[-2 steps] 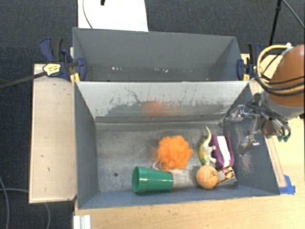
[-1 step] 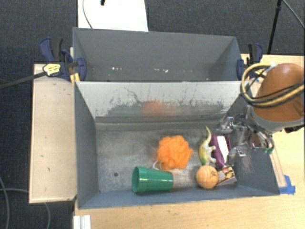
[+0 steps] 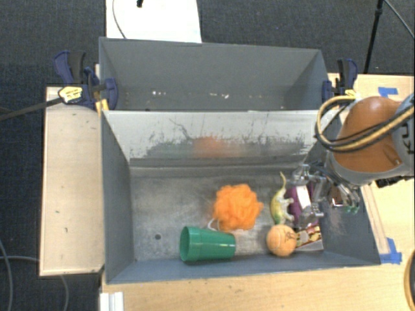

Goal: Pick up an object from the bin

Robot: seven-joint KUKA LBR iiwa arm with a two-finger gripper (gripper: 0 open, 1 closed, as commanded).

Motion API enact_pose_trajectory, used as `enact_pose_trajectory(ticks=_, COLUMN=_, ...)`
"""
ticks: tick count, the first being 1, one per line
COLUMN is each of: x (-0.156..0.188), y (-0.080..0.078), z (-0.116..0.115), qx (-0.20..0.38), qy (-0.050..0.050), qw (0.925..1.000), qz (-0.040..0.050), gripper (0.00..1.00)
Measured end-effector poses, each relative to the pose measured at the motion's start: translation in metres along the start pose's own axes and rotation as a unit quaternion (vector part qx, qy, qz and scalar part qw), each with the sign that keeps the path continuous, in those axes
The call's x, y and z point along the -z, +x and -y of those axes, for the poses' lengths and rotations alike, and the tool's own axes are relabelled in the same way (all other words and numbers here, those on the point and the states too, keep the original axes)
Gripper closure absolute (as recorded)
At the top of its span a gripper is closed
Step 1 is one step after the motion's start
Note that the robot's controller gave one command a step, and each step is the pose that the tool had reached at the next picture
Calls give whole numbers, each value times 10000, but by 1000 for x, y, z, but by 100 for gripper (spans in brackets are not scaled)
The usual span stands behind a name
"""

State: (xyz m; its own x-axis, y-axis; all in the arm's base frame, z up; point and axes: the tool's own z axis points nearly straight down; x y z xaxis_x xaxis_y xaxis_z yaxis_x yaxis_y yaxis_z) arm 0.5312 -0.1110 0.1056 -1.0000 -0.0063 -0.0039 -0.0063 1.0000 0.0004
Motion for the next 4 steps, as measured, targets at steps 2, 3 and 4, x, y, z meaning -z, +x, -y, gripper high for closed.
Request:
enact_pose_trajectory(ticks=2, x=-28, y=5, z=-14, qx=211, qy=44, qw=9997, qz=72, gripper=100)
enact_pose_trajectory(ticks=3, x=-28, y=5, z=-14, qx=237, qy=45, qw=9997, qz=73, gripper=100)
enact_pose_trajectory(ticks=4, x=-28, y=4, z=-14, qx=263, qy=46, qw=9996, qz=75, gripper=100)
